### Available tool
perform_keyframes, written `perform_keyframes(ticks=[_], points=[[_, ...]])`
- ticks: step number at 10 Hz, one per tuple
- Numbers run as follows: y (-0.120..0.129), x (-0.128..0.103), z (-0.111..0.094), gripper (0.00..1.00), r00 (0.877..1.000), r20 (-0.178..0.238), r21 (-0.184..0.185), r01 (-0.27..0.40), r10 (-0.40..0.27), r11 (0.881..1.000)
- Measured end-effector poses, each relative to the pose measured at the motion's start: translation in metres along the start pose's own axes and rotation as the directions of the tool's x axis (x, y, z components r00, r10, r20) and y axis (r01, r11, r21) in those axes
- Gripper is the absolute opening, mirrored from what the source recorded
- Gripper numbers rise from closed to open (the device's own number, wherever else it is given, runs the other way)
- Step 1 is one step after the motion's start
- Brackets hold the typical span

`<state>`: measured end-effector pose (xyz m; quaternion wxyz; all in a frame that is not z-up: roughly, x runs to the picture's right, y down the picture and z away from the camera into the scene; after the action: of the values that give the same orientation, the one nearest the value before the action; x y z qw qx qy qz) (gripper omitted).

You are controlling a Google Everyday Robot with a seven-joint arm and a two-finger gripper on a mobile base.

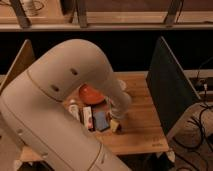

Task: Drag the pepper across the table

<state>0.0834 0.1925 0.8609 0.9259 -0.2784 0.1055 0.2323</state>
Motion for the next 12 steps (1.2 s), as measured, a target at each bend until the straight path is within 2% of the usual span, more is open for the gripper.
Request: perform_keyframes(ticks=[2,3,4,7,9,11,12], points=[[0.012,-0.008,0.004,0.8,1.0,0.03,-0.047,-0.005,0.007,0.999],[0.015,-0.01,0.006,0.8,0.999,0.036,-0.057,0.001,0.001,0.998],[0.02,-0.012,0.009,0.73,0.999,0.042,-0.071,0.007,-0.004,0.997],[0.021,-0.009,0.013,0.46,0.999,0.037,-0.081,0.005,-0.002,0.997],[0.016,-0.006,0.017,0.23,1.0,0.03,-0.077,-0.003,0.005,0.997],[0.008,0.001,0.015,0.06,1.0,0.021,-0.061,-0.022,0.023,0.998],[0.004,0.009,0.013,0.0,0.999,0.009,-0.052,-0.037,0.038,0.998]])
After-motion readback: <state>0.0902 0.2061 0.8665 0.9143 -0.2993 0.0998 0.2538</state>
